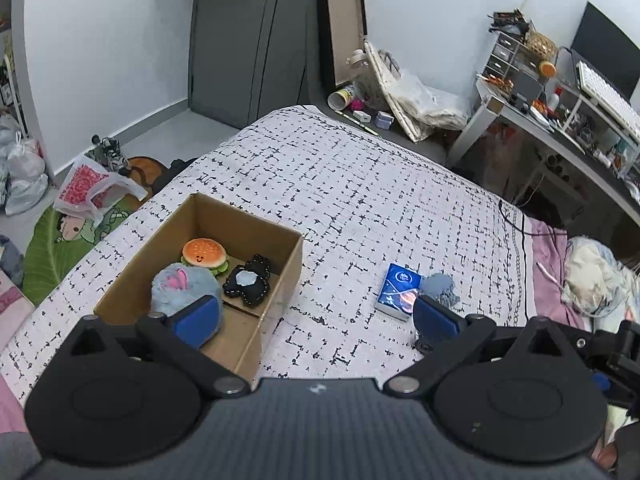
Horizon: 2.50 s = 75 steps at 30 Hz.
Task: Organize soft objects
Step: 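Move the left tool to the white bagged item while the right tool moves to the black bag, then grasp the clear bag with white fluff with the left tool while the right tool grasps the black bag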
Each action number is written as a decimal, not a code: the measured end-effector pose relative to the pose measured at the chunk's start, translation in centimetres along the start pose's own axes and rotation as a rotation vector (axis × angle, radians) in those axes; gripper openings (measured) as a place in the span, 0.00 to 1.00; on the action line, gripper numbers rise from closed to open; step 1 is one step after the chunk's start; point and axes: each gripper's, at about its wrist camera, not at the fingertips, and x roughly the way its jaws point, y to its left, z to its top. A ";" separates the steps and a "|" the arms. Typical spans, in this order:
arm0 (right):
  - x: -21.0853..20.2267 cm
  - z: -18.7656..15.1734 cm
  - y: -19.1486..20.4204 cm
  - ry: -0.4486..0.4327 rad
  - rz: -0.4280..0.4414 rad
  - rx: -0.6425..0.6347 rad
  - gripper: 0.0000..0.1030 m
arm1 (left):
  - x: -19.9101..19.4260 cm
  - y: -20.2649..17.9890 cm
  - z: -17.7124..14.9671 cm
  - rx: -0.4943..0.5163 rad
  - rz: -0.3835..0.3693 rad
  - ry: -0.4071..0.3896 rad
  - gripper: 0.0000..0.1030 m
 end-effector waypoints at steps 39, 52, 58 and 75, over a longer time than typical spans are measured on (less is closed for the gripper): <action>5.1 0.5 -13.4 0.122 0.021 0.586 0.76 | 10.0 -9.0 -2.5 0.045 -0.140 0.157 0.92; 7.4 1.2 -14.9 0.101 0.010 0.665 0.57 | 14.2 -9.7 -6.0 0.003 -0.206 0.313 0.84; 8.5 1.1 -15.1 0.126 0.011 0.647 0.51 | 15.9 -10.5 -8.0 -0.004 -0.232 0.374 0.75; 13.2 0.4 -14.3 0.198 -0.035 0.624 0.37 | 18.3 -9.2 -8.4 -0.131 -0.243 0.456 0.42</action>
